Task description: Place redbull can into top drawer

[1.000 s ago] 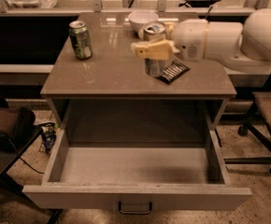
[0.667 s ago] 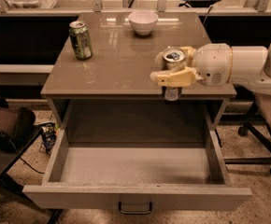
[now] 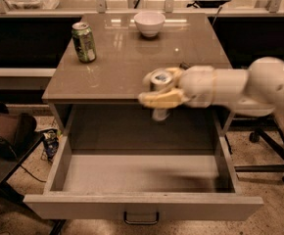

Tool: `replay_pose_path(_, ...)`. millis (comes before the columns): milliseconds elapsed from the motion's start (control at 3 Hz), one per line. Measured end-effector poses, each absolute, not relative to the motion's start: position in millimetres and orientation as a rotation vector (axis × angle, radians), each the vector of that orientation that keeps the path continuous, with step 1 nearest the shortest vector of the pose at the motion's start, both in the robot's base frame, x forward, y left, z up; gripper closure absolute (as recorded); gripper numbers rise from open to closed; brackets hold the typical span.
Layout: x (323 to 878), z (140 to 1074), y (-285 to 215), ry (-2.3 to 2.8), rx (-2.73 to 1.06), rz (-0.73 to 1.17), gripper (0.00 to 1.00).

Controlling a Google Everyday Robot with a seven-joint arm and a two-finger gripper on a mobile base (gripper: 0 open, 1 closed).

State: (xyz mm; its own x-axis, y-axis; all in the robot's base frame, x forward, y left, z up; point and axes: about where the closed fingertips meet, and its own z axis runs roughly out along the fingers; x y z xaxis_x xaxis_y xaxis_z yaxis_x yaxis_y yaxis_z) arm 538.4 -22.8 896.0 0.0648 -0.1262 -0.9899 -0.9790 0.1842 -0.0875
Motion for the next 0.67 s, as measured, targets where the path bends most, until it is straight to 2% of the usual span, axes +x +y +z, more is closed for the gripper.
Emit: replay_pose_path(667, 527, 759, 70, 1.209, -1.209, 1.222, 1.0)
